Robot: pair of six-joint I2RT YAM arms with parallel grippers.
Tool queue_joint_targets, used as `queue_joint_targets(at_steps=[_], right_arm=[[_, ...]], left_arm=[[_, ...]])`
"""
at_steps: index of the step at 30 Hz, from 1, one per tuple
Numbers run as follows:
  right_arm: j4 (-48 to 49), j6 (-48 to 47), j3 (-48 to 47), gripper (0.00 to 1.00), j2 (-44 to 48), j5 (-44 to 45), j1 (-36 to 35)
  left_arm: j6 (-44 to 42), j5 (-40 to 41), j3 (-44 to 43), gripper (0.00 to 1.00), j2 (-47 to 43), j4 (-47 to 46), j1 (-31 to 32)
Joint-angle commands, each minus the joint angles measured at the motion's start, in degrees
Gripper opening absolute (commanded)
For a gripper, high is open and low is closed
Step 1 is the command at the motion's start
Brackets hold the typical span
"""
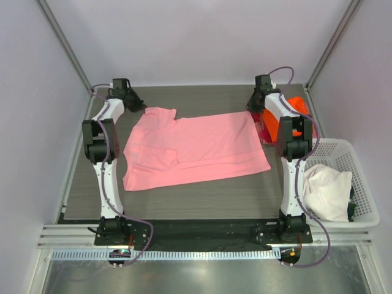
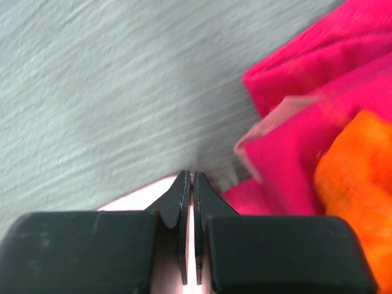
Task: Fold and stack the t-shirts
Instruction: Fold the tshirt
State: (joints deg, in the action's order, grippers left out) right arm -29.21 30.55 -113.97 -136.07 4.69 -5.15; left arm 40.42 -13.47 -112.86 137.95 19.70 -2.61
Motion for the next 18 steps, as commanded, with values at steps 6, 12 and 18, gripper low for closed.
queue_joint_targets(at_steps=[6, 12, 18], right_arm=[[-0.06, -0.31, 6.21, 0.01, 11.61, -3.02, -0.48], [-0.06, -0.93, 12.19, 0.01, 17.85, -2.84, -0.56], [-0.06, -1.19, 18.43, 0.01, 23.38, -1.09, -0.57]], left_arm=[[-4.3, 1.6, 16.34, 0.0, -20.07, -12.4, 5.07], [-7.55, 6.0, 28.28, 0.0, -31.84, -14.34, 6.04], [-7.99, 7.58, 39.63, 0.0, -41.87, -17.86, 6.83]])
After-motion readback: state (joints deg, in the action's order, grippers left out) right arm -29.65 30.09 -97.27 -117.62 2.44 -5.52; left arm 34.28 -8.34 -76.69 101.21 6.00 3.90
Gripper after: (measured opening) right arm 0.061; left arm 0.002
